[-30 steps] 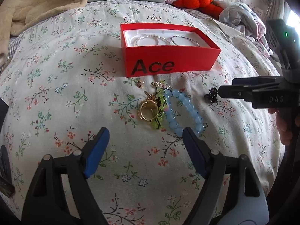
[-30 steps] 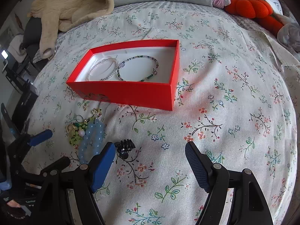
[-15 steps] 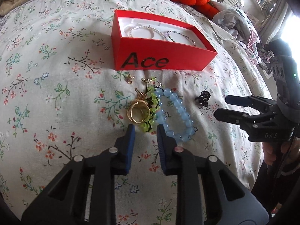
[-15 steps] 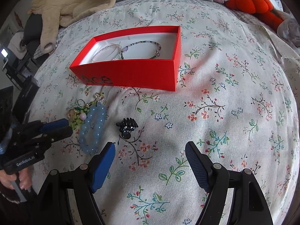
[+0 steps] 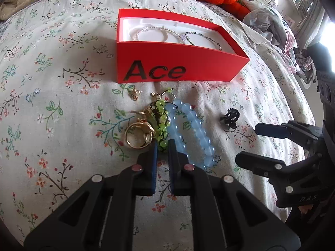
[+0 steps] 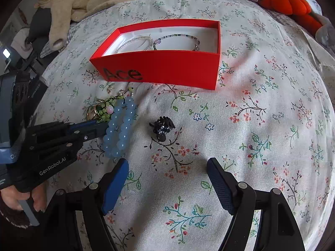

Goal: Organize jewelry
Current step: 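Grasp the green beaded bracelet with the left tool while the right tool grasps the blue bead bracelet, then carry both bracelets into the red box and open both tools to release them, then grasp a gold ring with the left tool while the right tool grasps the black hair clip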

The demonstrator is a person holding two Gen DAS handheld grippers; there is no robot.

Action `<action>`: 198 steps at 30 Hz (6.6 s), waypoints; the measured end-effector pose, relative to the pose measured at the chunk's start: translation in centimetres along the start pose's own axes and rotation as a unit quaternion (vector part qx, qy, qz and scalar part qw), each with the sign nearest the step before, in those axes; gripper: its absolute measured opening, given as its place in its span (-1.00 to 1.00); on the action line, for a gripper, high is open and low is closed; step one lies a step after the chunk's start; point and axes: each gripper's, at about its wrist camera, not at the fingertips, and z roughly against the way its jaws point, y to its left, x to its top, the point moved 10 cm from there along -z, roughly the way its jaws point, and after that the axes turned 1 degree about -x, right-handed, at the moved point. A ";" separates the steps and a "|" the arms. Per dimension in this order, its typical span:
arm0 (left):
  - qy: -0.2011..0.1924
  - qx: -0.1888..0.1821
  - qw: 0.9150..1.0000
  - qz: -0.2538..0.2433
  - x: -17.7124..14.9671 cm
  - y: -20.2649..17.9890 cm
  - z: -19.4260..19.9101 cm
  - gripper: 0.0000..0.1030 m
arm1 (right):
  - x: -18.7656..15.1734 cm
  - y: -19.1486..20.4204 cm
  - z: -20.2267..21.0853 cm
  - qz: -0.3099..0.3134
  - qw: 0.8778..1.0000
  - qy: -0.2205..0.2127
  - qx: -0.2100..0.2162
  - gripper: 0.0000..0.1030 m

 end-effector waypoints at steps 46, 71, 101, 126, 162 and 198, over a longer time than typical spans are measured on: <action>-0.083 -0.054 0.994 0.057 1.7 0.4 7.8 -0.82 | 3.0 5.6 -2.5 0.058 0.998 -0.020 -0.006 -0.77; -0.168 -0.104 0.979 0.049 11.7 -3.9 10.4 -0.82 | 12.7 1.6 9.6 -0.045 0.986 -0.154 0.055 -0.77; -0.078 0.006 0.995 0.063 10.8 2.9 1.2 -0.82 | 15.7 -1.7 3.0 -0.089 0.988 -0.126 0.010 -0.77; -0.080 0.054 0.995 -0.006 6.3 2.2 6.3 0.46 | 10.0 -2.5 3.0 -0.069 0.994 -0.082 0.030 -0.48; -0.051 0.064 0.995 -0.059 0.3 3.0 0.6 -0.05 | 0.7 -2.6 -1.6 0.034 0.992 -0.114 -0.039 0.81; -0.052 0.051 0.997 -0.020 0.3 3.7 4.0 -0.53 | 3.4 -0.6 -0.4 -0.012 0.998 -0.059 0.020 -0.56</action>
